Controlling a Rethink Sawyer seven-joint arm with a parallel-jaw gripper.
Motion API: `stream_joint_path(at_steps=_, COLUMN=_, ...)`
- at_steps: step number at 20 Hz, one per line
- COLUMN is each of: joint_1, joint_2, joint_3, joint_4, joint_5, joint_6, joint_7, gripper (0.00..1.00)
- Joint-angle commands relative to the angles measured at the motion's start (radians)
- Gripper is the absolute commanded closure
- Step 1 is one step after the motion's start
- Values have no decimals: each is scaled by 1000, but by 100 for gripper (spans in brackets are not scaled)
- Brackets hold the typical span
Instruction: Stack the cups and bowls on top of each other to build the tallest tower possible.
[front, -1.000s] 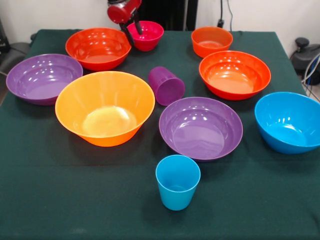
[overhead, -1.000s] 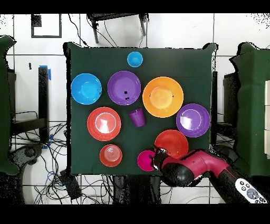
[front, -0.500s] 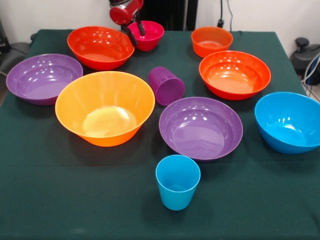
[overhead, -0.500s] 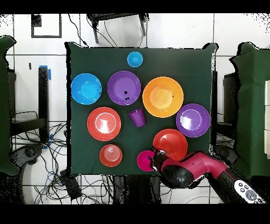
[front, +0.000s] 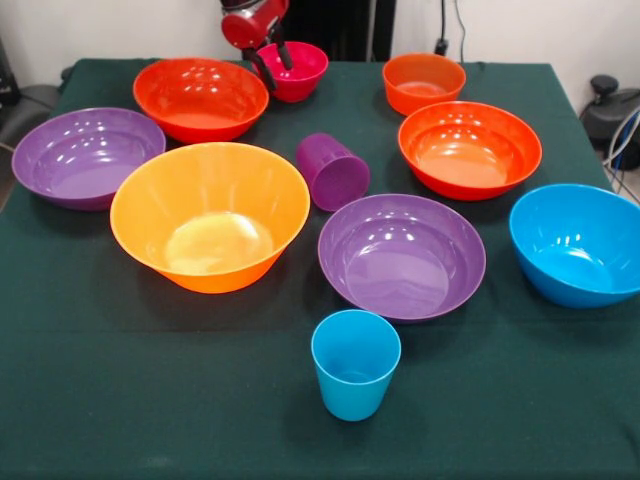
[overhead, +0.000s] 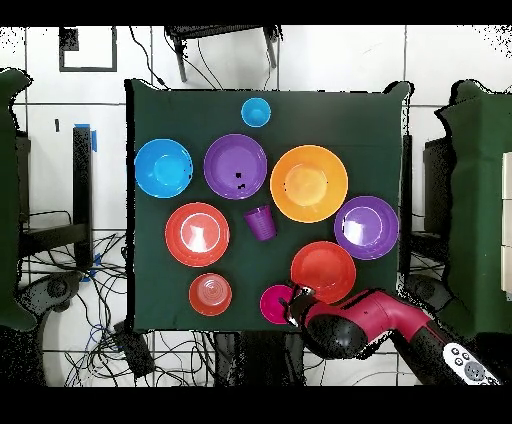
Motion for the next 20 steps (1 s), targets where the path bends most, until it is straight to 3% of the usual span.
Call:
stream_joint_path(at_steps=1, joint_1=13, joint_2=-4, joint_3=-40, joint_4=1, joint_5=-88, joint_6=0, joint_7=-274, gripper=0)
stream_joint_path(at_steps=13, joint_1=12, joint_2=-9, joint_3=-40, joint_4=12, joint_5=-90, joint_6=5, joint_7=-258, gripper=0)
stream_joint_path(at_steps=20, joint_1=43, joint_2=5, joint_3=-54, joint_4=15, joint_5=-155, joint_6=-43, joint_7=-202, gripper=0)
